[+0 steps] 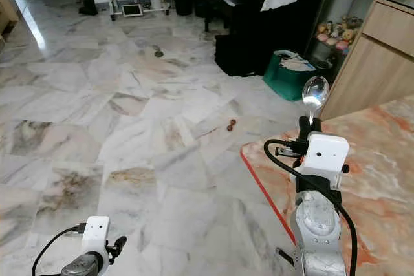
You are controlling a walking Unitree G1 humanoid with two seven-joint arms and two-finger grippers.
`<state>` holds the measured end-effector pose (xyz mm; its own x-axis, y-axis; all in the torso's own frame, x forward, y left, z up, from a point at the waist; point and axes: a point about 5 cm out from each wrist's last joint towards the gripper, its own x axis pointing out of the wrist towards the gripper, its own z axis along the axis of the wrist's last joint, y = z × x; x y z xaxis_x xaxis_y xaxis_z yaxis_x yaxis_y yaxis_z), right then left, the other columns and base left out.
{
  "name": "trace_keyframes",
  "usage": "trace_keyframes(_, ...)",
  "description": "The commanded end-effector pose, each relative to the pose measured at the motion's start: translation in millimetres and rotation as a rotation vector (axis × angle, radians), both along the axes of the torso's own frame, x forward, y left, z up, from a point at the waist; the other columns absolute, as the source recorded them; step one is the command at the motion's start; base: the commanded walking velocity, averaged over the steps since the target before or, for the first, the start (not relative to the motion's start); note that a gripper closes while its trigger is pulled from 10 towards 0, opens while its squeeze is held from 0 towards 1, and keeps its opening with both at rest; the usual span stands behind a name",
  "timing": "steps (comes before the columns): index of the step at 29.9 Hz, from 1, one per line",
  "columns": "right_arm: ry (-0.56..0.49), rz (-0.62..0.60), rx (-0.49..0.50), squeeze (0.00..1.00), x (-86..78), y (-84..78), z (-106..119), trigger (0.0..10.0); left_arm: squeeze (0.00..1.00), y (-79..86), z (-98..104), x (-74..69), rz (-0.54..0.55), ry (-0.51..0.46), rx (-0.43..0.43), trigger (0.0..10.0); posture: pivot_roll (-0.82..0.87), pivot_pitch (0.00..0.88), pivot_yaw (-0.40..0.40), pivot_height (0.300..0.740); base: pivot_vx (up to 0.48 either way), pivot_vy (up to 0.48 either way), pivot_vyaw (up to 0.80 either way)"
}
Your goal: Setting the table
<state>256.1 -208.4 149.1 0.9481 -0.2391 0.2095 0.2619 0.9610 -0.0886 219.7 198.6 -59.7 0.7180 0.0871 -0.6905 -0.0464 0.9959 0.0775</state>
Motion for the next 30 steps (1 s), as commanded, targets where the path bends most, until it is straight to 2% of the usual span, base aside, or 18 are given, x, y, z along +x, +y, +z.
trace_keyframes(1,-0.004,0.001,0.003,0.0,2.3,0.1,0.8,10.0,0.0,0.7,1.1,1.4,0.008,-0.007,0.003,10.0,0.06,0.0,-0.025,0.74,0.0,0.277,0.0)
trace_keyframes(9,-0.019,0.0,0.029,0.0,4.7,1.7,3.9,10.0,0.0,2.8,0.0,-0.2,0.011,0.008,0.001,10.0,0.04,0.0,-0.017,0.74,0.0,0.281,-0.06)
trace_keyframes(13,-0.017,0.001,0.026,0.0,5.7,2.2,3.9,10.0,0.0,4.1,0.0,-0.4,0.014,0.01,0.003,10.0,0.04,0.0,-0.015,0.74,0.0,0.274,-0.62)
trace_keyframes(30,-0.011,-0.001,0.032,0.0,8.2,2.2,2.9,10.0,0.0,5.9,0.9,0.5,0.006,0.004,0.011,10.0,0.06,0.0,-0.014,0.74,0.0,0.0,-0.74)
